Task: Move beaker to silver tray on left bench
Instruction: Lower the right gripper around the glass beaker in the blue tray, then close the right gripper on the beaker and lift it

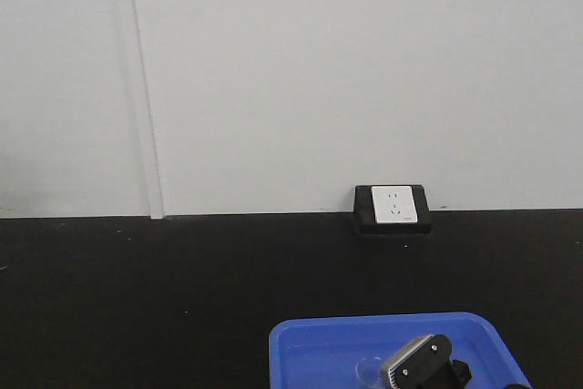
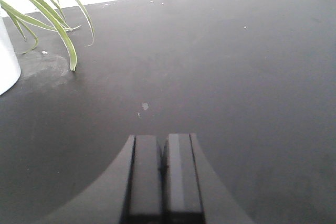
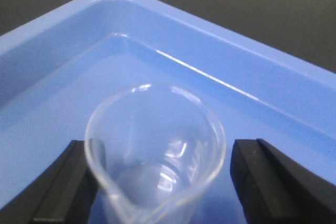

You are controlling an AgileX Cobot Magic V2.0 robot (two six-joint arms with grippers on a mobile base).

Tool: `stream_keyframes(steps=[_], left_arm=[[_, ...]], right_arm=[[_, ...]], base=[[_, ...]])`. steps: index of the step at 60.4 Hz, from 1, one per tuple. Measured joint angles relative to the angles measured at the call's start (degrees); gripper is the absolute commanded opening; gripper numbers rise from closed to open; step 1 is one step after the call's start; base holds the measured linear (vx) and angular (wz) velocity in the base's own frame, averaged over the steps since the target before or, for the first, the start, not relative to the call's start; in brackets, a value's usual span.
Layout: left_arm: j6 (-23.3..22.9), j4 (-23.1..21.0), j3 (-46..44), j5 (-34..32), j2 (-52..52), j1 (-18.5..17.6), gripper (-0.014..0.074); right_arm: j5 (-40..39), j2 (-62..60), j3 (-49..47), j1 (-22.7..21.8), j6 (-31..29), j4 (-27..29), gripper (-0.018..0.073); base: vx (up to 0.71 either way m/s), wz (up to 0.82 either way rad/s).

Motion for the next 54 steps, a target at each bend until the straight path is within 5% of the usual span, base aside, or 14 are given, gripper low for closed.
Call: stream_keyframes(steps=[15, 39, 54], left_arm=[[0.0, 0.0, 0.0, 0.0, 0.0, 0.0, 0.0001], [0.0, 0.0, 0.0, 0.0, 0.0, 0.0, 0.0001], [0.0, 0.0, 0.0, 0.0, 0.0, 0.0, 0.0001]], right_arm=[[-2.1, 3.8, -3.1, 0.0, 2.5, 0.0, 0.0497], [-2.0, -2.5, -3.2, 1.7, 7.3, -6.0, -0.0018], [7.2, -15.5, -3.2, 9.3, 15.4, -7.1, -0.0015]], base=[[0.0, 0.0], [0.0, 0.0], [0.0, 0.0]])
